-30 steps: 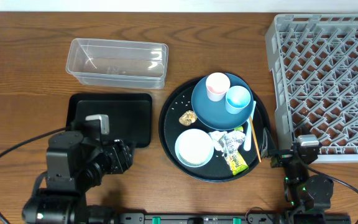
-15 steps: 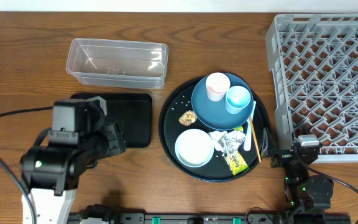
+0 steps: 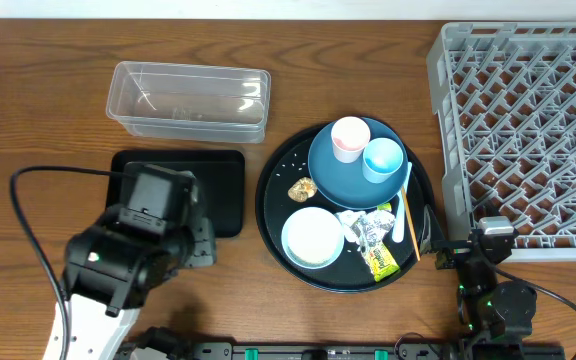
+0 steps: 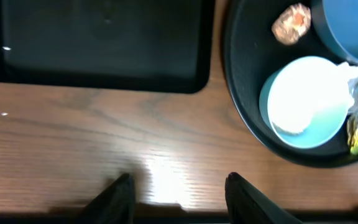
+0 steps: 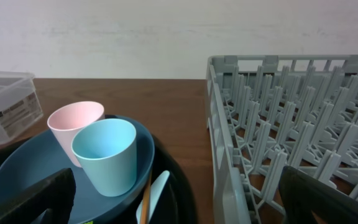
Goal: Sort waste into correct bins and load items into the dishwasher rack
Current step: 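Move the left gripper over the light-blue rice bowl on the round tray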
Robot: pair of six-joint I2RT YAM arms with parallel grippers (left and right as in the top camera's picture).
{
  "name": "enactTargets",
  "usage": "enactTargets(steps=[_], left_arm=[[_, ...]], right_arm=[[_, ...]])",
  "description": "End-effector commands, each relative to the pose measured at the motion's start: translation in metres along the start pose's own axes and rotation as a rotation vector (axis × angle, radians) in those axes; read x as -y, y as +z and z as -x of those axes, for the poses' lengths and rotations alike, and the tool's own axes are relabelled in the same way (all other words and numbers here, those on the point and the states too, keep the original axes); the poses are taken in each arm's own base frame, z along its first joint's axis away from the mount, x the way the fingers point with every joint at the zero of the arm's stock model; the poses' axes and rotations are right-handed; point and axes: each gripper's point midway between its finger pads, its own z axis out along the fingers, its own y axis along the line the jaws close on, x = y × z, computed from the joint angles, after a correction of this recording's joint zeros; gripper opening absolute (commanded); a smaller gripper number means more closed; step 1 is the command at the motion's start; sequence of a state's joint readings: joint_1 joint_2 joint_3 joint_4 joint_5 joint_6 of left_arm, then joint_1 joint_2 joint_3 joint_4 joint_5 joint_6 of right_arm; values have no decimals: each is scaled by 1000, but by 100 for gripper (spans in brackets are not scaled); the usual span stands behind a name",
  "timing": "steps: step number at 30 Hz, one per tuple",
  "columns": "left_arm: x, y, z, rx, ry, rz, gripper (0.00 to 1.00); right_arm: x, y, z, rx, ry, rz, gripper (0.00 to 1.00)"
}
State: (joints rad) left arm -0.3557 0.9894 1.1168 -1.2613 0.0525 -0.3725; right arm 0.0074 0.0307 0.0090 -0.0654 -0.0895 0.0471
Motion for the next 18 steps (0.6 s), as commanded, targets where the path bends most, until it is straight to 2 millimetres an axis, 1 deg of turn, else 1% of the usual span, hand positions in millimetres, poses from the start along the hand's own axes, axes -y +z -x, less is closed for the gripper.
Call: enactTargets(steps=[1,2,4,6,12,15,18], left_arm=[[-2,7,-11,-9,-12,61,48],[0,9,-12,-7,-10,70,48],[9,13,-16,-2,21,56,48],[22,15,-16,12,72,27,48],[59,13,-12,74,176,-74,48],[71,15,-12,80,207,-97,47],[79,22,-14,59,233,-93,47]], right_arm=[[3,0,-2,-5,-10,-15,99],[3,0,-2,-4,-10,-15,99],[3,0,-2,-5,-10,-15,99],[3,0,-2,-4,-10,-15,99],[3,0,-2,-4,-10,-15,99],[3,0,-2,-5,-10,-15,99],[3,0,-2,-4,-10,-15,99]])
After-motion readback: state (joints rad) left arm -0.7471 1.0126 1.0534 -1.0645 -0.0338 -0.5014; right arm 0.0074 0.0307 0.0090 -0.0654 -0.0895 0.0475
